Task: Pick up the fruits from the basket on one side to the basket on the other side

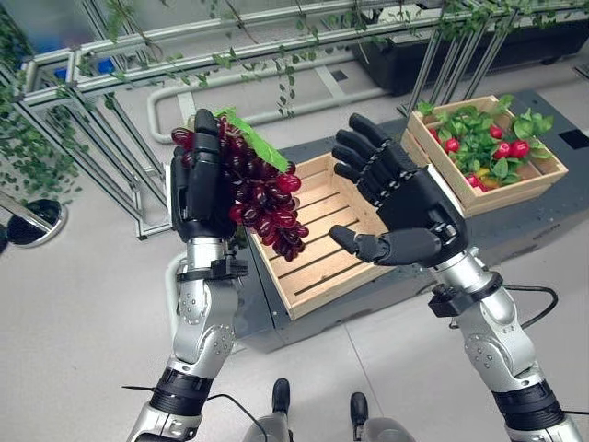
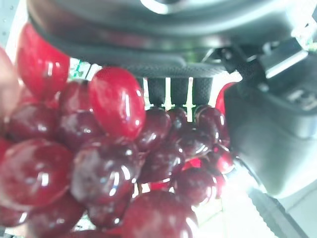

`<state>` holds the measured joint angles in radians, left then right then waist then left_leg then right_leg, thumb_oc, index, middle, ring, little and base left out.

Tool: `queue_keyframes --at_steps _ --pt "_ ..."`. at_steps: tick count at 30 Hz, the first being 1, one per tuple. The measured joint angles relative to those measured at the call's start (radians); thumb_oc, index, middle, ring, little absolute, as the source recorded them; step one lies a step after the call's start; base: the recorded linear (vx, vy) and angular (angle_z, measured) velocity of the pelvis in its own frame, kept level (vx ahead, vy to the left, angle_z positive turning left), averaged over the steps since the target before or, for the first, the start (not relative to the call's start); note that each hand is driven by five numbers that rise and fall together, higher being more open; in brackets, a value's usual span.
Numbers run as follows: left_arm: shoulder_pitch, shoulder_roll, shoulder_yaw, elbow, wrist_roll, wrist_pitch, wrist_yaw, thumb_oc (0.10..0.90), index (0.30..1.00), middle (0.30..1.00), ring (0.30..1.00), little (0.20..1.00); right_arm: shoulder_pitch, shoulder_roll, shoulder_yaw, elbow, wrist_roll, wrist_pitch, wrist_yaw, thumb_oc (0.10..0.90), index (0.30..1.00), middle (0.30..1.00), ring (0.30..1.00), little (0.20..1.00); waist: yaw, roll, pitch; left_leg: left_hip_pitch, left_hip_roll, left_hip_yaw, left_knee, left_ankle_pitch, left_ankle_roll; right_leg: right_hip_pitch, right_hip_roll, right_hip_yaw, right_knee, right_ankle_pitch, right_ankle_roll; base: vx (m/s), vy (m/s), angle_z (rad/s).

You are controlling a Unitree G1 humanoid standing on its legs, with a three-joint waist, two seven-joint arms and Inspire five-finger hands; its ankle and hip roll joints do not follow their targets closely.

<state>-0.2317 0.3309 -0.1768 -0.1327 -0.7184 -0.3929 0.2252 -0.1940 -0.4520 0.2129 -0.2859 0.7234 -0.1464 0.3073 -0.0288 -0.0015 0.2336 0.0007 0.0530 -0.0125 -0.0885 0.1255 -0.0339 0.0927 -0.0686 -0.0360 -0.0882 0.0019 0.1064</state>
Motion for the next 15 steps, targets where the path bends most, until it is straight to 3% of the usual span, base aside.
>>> queue_keyframes --at_steps 7,15 --pt "0.006 0.013 -0.005 0.0 0.061 0.02 0.004 0.4 0.3 0.3 0.3 0.3 -0.01 0.012 0.009 0.003 0.042 0.097 -0.081 0.8 0.9 0.9 0.9 0.9 0.016 -0.001 -0.023 0.007 -0.002 -0.002 0.0 -0.002 0.003 0.008 -0.005 -0.001 0.0 0.002 0.003 0.0 0.0 0.0" --pt "0.007 0.037 -0.03 -0.006 0.162 0.02 -0.006 0.4 0.3 0.3 0.3 0.3 -0.01 0.035 0.065 0.011 0.078 0.123 -0.16 0.8 0.9 0.9 0.9 0.9 0.014 -0.004 -0.057 0.007 -0.002 -0.002 0.0 -0.002 0.003 0.008 -0.004 -0.001 0.0 0.002 0.003 0.0 0.0 0.0"
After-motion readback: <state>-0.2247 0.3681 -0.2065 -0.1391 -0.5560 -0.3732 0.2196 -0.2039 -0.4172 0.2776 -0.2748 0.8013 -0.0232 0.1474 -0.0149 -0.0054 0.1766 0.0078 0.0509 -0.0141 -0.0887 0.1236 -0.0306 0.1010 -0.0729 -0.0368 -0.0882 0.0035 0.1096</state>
